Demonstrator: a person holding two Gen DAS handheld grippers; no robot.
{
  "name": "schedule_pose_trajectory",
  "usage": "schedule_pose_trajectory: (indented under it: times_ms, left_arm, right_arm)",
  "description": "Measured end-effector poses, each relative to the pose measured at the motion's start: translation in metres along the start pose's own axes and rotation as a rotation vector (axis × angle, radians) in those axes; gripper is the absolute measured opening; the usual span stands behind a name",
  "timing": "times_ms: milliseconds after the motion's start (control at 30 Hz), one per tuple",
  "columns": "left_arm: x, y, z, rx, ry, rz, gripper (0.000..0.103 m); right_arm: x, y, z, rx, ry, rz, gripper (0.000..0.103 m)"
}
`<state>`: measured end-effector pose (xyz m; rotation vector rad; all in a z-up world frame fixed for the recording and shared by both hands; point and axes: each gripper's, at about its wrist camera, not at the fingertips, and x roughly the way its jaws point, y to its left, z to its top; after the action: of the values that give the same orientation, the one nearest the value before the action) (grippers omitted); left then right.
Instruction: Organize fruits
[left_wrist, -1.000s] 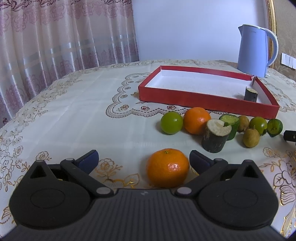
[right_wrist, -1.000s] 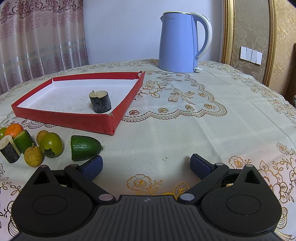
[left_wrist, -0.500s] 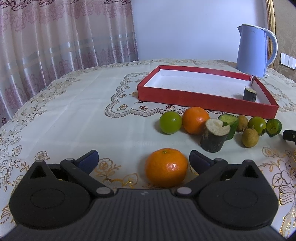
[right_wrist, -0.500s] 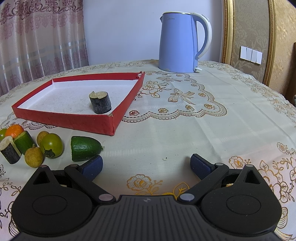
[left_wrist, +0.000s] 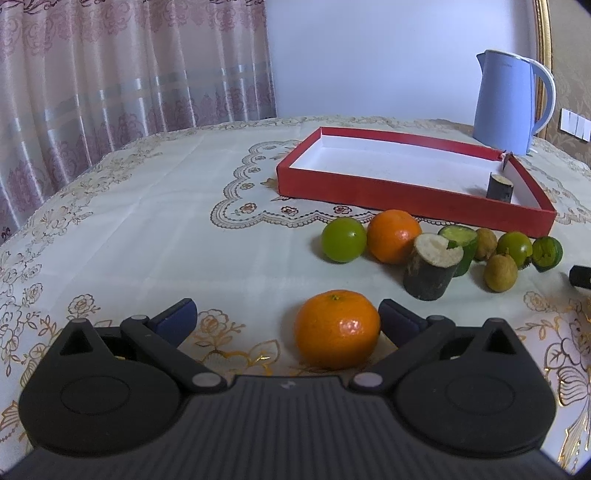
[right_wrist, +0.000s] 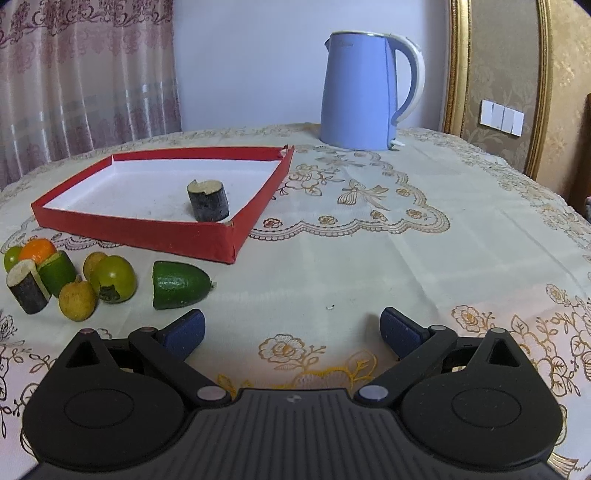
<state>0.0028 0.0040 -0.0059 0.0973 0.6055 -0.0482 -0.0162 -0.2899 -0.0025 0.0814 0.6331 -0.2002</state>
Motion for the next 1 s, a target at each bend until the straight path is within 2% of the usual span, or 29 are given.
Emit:
schedule_pose_trajectory:
  times_ms: [133, 267, 467, 600, 733, 833, 1000]
  left_arm:
    - [0.0, 0.0, 0.0, 0.001, -0.003, -0.002, 0.103]
    - [0.005, -0.003, 0.001, 0.005, 0.005, -0.001, 0.103]
    - [0.013, -0.008, 0.004, 0.008, 0.011, -0.006, 0.103]
    - [0.019, -0.009, 0.007, 0.001, 0.012, -0.004, 0.103]
    - [0.023, -0.01, 0.008, 0.001, 0.012, -0.007, 0.103]
    - [0.023, -0.008, 0.008, -0.009, 0.013, -0.013, 0.103]
    - [0.022, -0.011, 0.006, 0.003, -0.002, 0.001, 0.103]
  right_arm:
    - [0.0, -0.001, 0.0, 0.009, -0.001, 0.001, 0.102]
    - [0.004, 0.002, 0.002, 0.004, 0.008, -0.046, 0.102]
    - [0.013, -0.009, 0.012, 0.044, 0.021, -0.072, 0.102]
    - [0.032, -0.019, 0.026, 0.041, 0.038, -0.181, 0.103]
    - [0.048, -0.017, 0.039, -0.012, 0.048, -0.183, 0.103]
    - [0.049, -0.01, 0.035, -0.054, 0.015, -0.197, 0.103]
    - [0.05, -0.015, 0.038, -0.027, 0.029, -0.175, 0.103]
